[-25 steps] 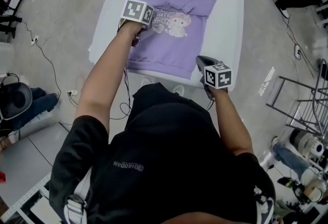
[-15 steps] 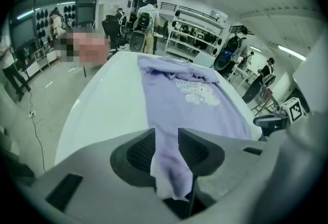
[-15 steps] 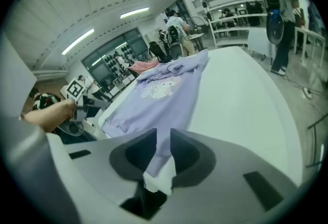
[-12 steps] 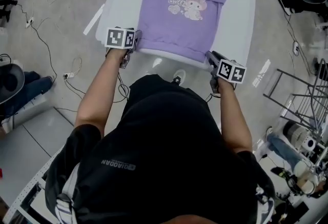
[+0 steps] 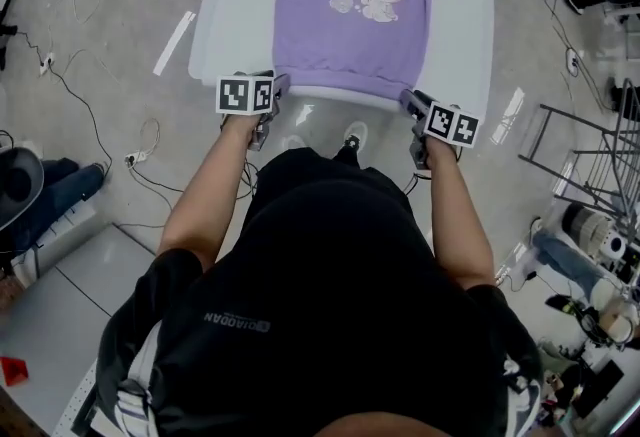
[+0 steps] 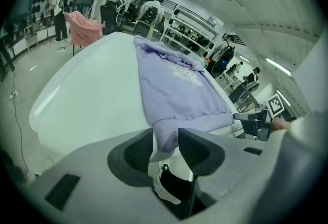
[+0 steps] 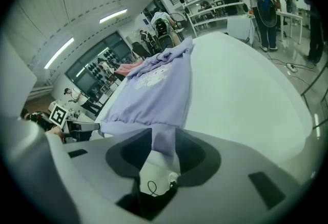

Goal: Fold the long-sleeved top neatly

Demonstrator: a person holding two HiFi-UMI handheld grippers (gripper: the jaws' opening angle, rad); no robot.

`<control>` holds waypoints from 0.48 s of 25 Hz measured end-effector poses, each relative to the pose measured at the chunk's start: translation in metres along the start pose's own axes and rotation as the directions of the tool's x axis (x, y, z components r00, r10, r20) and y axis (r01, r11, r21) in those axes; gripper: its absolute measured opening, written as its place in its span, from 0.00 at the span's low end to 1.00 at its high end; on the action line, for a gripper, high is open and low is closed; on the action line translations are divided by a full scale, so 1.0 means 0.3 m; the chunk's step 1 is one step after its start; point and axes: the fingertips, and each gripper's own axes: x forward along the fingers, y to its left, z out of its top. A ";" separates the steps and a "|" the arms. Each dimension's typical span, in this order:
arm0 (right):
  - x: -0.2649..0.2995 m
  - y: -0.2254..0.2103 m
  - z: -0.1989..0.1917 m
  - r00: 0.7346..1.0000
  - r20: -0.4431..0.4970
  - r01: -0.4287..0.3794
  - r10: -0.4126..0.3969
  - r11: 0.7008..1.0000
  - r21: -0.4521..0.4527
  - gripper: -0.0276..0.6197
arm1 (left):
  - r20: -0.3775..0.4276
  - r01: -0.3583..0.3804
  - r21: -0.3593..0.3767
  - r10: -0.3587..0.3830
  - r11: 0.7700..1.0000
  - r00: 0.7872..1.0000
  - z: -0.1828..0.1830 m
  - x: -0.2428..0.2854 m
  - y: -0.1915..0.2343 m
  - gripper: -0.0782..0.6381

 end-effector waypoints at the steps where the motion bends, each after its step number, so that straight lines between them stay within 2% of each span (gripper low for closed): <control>1: 0.009 0.002 -0.009 1.000 -0.007 0.008 -0.008 1.000 0.005 0.27 | -0.009 -0.005 0.000 0.005 1.000 1.000 -0.009 0.006 0.004 0.31; 5: 0.040 -0.001 -0.043 0.998 -0.029 0.062 -0.062 0.998 0.008 0.27 | -0.008 -0.021 -0.003 0.021 1.000 1.000 -0.031 0.020 0.021 0.31; 7: 0.046 -0.022 -0.046 0.996 -0.011 0.090 -0.089 0.996 0.024 0.18 | -0.010 -0.031 0.000 0.031 1.000 0.999 -0.033 0.023 0.032 0.29; 10: 0.047 -0.044 -0.047 0.997 0.026 0.072 -0.075 0.994 0.080 0.12 | -0.017 -0.043 0.029 0.044 0.999 0.999 -0.036 0.029 0.045 0.20; 12: 0.041 -0.041 -0.050 0.998 0.045 0.046 -0.050 0.995 0.090 0.09 | -0.008 -0.019 0.021 0.019 1.000 1.000 -0.040 0.033 0.042 0.15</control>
